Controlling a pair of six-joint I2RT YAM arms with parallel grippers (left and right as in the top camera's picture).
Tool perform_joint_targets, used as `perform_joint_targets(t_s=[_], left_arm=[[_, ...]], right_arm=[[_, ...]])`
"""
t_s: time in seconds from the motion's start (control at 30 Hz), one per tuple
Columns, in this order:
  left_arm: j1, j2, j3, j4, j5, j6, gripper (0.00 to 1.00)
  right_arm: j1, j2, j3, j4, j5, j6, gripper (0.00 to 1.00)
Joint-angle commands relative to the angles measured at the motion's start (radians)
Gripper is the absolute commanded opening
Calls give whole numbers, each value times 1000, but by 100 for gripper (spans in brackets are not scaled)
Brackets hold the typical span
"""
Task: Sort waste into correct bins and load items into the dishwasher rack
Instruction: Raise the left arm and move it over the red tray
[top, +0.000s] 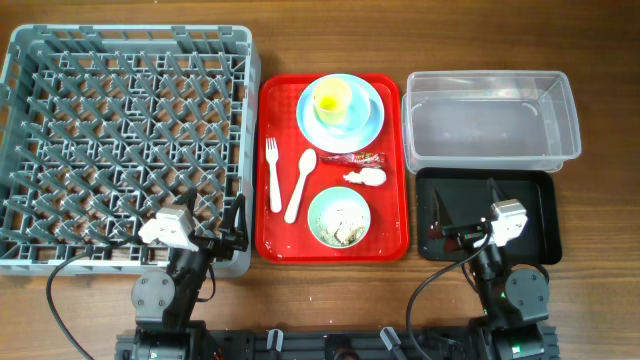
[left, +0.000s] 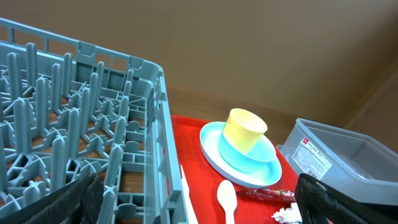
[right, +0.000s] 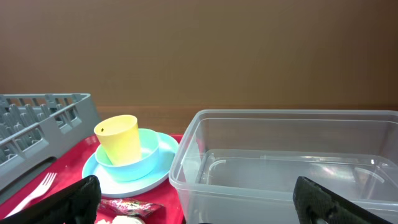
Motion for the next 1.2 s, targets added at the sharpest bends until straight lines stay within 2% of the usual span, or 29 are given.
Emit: perform_joint_targets(t_s=[0.0,1.03,1.17], left_arm=[[5,2,-2,-8,-6,8,100],[5,2,-2,-8,-5,7,100],[5,2,-2,4,-50,6,100]], right_arm=[[-3,-9,-1,4,-3,-8,100],[-3,-9,-1,3,-3,-8,100],[-3,-9,-1,3,-3,-8,100]])
